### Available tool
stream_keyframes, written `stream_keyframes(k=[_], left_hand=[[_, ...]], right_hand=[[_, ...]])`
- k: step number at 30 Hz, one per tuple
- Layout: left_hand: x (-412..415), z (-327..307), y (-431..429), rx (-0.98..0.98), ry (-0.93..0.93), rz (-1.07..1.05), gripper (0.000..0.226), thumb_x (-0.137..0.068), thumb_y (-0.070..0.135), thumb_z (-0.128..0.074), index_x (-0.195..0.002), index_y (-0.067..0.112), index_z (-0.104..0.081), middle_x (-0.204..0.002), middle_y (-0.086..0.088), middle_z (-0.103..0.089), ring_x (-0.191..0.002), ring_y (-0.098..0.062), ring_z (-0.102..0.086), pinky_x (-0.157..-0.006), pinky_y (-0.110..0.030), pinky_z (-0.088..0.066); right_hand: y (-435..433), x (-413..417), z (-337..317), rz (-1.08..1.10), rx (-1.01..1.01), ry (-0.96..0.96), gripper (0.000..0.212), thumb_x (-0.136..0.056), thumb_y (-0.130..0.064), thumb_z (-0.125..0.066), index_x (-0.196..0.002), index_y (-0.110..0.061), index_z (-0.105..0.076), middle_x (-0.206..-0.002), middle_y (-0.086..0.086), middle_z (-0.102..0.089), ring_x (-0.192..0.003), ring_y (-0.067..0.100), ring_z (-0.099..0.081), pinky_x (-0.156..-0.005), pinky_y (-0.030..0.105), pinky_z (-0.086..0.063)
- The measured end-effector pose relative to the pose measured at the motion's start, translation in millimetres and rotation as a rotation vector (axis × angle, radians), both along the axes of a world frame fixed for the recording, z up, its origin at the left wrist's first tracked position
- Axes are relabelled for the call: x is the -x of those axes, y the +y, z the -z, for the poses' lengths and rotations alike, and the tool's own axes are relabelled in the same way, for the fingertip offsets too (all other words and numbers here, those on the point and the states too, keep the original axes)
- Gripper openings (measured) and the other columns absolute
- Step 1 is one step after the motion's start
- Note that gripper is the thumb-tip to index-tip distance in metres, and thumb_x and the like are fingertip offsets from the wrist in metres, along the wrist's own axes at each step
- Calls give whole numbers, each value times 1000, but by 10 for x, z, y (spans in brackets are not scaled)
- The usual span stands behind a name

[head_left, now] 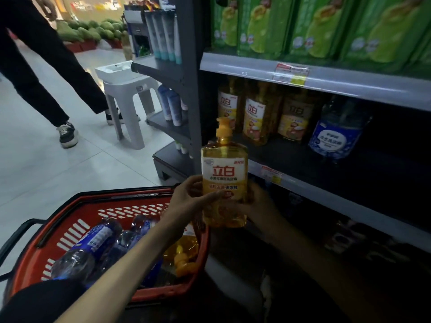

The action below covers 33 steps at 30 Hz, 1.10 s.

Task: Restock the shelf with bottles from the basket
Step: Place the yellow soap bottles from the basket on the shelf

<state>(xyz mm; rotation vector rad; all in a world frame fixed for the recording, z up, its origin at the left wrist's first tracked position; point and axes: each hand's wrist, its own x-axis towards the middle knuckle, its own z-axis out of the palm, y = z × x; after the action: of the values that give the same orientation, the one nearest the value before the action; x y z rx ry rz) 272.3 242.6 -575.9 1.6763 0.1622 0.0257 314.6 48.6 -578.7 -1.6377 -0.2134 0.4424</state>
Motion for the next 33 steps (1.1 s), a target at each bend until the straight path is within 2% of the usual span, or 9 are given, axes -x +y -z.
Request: stream_keyframes(k=[4, 8, 11, 15, 18, 20, 24, 27, 33], left_hand=[[-169, -62, -212, -124, -84, 43, 51, -80, 28, -82, -123, 38, -57, -121, 7, -62, -104, -2, -66, -75, -22, -59], [-366, -86, -416, -251, -151, 58, 67, -59, 60, -83, -120, 44, -60, -127, 3, -59, -114, -12, -62, -90, -37, -59], [-510, -114, -570, -344, -192, 96, 81, -57, 64, -79, -128, 30, -62, -127, 0, -59, -112, -13, -63, -93, -40, -59], [-735, -190, -774, -412, -255, 91, 68, -71, 42, -91, -130, 22, -64, -125, 0, -61, -107, -6, -63, -91, -32, -58], [-940, -286, -875, -471, -268, 47, 75, -63, 62, -88, -127, 29, -67, -119, 6, -66, -100, -4, -65, -80, -28, -58], [-1101, -354, -937, -523, -282, 25, 83, -54, 75, -81, -125, 34, -68, -116, 7, -69, -100, -6, -67, -79, -32, -59], [-1417, -438, -1086, -547, -311, -31, 94, -48, 76, -81, -128, 30, -64, -120, 5, -71, -106, -14, -69, -85, -43, -61], [-1598, -484, -1223, -532, -334, -63, 95, -50, 67, -84, -130, 22, -61, -122, 2, -71, -108, -17, -69, -86, -44, -61], [-1947, -378, -1397, -400, -406, -97, 66, -70, 33, -94, -127, 16, -64, -118, 2, -74, -101, -9, -68, -79, -24, -58]], right_hand=[[-150, -1, 25, 117, -27, -35, 51, -83, -15, -82, -122, -34, -56, -119, -14, -65, -123, 16, -60, -92, 32, -56], [-324, -12, 18, 229, -54, -59, 52, -82, -12, -82, -130, -16, -60, -117, -6, -69, -114, 18, -65, -81, 23, -58], [-431, -68, 38, 288, -112, -71, 50, -83, -4, -79, -127, -17, -58, -111, -11, -67, -102, 2, -63, -64, 8, -52], [-483, -269, 91, 392, -107, -92, 56, -85, -1, -77, -133, -13, -53, -119, -4, -68, -106, 7, -65, -69, 16, -57], [-541, -474, 33, 464, -102, -41, 49, -82, -8, -83, -119, -18, -52, -116, 3, -70, -110, 25, -69, -86, 42, -61], [-595, -600, -57, 476, -132, 4, 43, -84, -10, -81, -114, -20, -51, -116, 4, -70, -109, 26, -69, -94, 52, -58], [-706, -841, -206, 501, -122, -20, 37, -90, -10, -76, -121, -15, -58, -114, 3, -70, -107, 23, -69, -98, 48, -57], [-745, -1055, -268, 544, -36, -88, 46, -88, -7, -77, -130, -9, -56, -125, 10, -67, -115, 28, -65, -97, 44, -55], [-740, -1462, -335, 648, 66, -221, 64, -79, -3, -83, -134, -7, -52, -132, 8, -63, -118, 22, -60, -84, 27, -50]])
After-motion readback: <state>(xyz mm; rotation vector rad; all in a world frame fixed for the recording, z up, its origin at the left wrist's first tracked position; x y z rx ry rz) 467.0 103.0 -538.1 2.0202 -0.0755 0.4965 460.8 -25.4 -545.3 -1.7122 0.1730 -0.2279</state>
